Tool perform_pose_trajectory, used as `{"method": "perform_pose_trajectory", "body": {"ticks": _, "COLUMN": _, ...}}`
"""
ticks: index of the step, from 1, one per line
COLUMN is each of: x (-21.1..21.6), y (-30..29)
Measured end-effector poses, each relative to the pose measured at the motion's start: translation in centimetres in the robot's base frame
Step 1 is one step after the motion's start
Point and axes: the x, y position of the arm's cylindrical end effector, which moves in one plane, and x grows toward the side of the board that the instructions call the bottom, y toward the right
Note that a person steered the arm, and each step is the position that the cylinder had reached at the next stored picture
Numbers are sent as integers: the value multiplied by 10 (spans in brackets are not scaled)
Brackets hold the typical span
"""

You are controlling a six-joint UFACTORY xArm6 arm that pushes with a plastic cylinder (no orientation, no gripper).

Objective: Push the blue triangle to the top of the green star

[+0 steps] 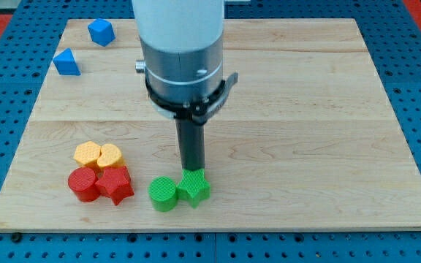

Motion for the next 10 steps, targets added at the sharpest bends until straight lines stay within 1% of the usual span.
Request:
{"method": "perform_pose_trajectory", "body": {"ticks": 1, "x": 9, "y": 9}}
{"method": "perform_pose_trajectory", "body": {"ticks": 2, "x": 4, "y": 44}}
{"method": "perform_pose_trajectory", "body": {"ticks": 3, "x": -23, "y": 97}}
{"method": "perform_pose_trajectory", "body": {"ticks": 4, "x": -101, "y": 90}}
{"method": "perform_pose_trajectory", "body": {"ticks": 5, "x": -150, "y": 24}}
{"method": "perform_pose_trajectory", "body": {"ticks": 6, "x": -158, "y": -57}}
{"method": "perform_pose_trajectory", "body": {"ticks": 7, "x": -115, "y": -128}}
{"method": "perform_pose_trajectory", "body": {"ticks": 8, "x": -127, "y": -210}}
{"method": "perform_pose_trajectory", "body": {"ticks": 9, "x": -196, "y": -259}}
{"method": "perform_pose_trajectory", "body": {"ticks": 10, "x": -240, "y": -275}}
